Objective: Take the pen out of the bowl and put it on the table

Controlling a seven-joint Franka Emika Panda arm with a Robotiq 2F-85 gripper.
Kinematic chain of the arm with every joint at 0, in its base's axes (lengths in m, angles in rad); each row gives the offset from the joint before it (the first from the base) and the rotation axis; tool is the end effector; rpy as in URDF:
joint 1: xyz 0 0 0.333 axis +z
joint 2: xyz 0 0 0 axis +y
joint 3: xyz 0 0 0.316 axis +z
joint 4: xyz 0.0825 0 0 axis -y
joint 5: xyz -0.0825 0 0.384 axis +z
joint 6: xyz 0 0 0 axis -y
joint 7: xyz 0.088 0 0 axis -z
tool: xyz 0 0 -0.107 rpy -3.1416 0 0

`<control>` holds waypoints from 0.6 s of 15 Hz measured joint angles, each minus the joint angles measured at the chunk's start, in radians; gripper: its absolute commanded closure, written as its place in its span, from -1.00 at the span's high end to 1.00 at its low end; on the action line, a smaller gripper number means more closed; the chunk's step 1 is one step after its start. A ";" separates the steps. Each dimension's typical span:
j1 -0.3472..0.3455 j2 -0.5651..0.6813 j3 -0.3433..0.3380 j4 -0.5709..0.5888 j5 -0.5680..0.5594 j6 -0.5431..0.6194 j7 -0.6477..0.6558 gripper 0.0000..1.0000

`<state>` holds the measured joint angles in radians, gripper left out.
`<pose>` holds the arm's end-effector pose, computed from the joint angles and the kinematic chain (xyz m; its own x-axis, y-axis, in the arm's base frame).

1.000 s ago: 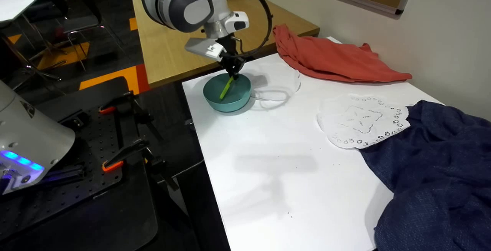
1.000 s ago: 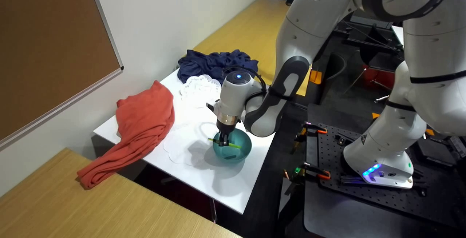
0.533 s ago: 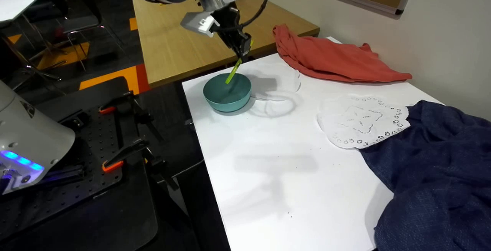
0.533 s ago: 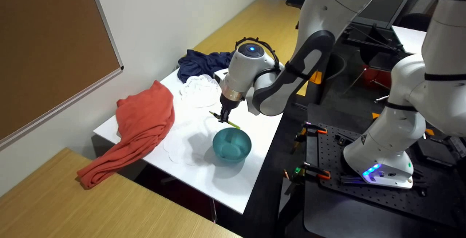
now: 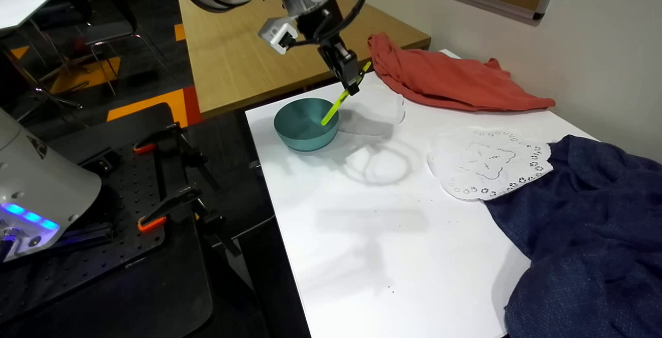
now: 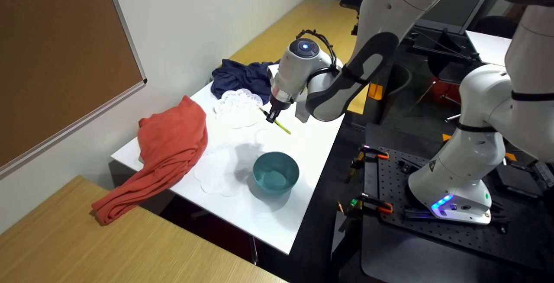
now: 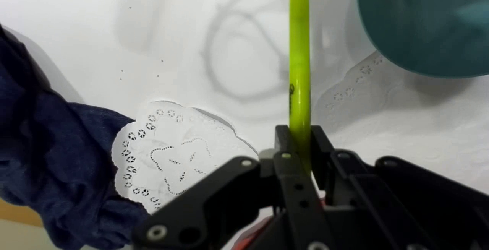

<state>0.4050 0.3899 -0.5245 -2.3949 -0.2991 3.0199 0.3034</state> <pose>0.5199 -0.0482 0.2014 0.9591 -0.0349 0.2808 -0.1003 -0.9698 0.2221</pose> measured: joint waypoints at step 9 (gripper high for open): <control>-0.013 0.133 0.005 0.025 0.063 0.014 0.018 -0.20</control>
<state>0.3924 0.5232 -0.5200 -2.3702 -0.2359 3.0335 0.3212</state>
